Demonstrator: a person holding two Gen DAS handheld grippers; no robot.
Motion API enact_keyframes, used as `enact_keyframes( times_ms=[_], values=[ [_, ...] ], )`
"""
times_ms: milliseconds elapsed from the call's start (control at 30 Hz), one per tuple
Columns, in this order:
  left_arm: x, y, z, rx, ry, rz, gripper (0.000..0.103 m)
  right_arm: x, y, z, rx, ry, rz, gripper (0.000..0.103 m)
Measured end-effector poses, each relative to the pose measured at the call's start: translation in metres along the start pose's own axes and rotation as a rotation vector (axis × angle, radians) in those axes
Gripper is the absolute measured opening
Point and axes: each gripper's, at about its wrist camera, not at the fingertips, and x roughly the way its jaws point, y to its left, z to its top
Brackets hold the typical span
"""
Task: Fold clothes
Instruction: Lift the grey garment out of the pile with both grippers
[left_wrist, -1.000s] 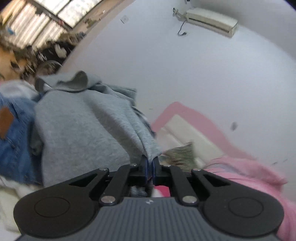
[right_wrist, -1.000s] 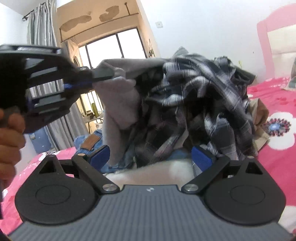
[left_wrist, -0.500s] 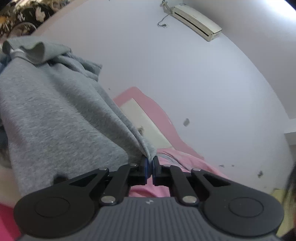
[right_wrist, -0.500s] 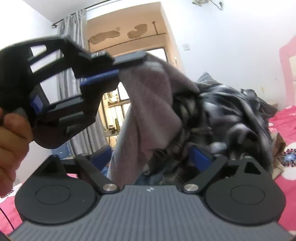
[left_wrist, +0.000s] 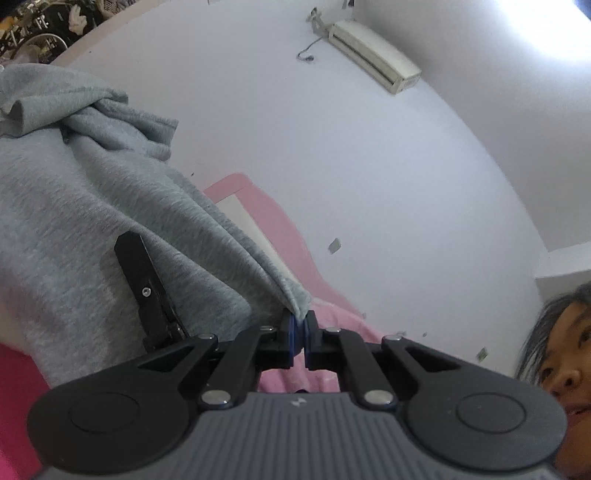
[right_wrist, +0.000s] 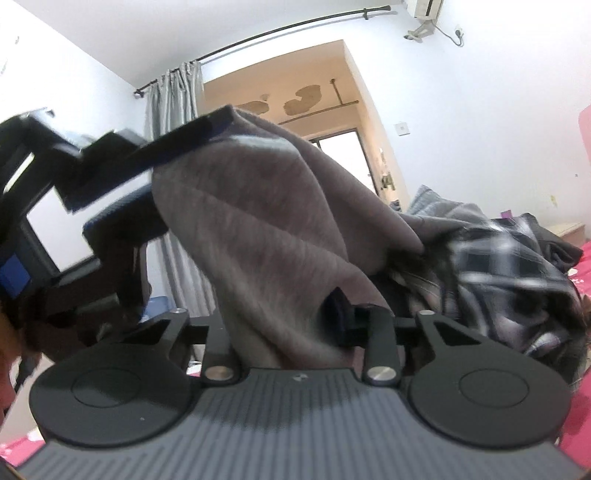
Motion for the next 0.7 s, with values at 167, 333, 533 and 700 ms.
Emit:
enact_keyframes(
  times_ms=[167,333,533,700],
  values=[
    [-0.015,-0.047,0.001,0.061,-0.023,-0.012,0.004,-0.017,0.024,0.027,-0.006,-0.018,0.058,0.024],
    [-0.042,-0.089,-0.027,0.054,-0.010,0.017,0.004,-0.055,0.059,0.040,-0.048,0.001,0.116,0.024],
    [-0.071,-0.120,-0.074,0.050,-0.028,0.031,0.004,-0.101,0.092,0.043,-0.017,0.090,0.125,0.024],
    [-0.093,-0.149,-0.113,0.017,-0.010,0.041,0.005,-0.145,0.116,0.039,0.029,0.155,0.130,0.025]
  ],
)
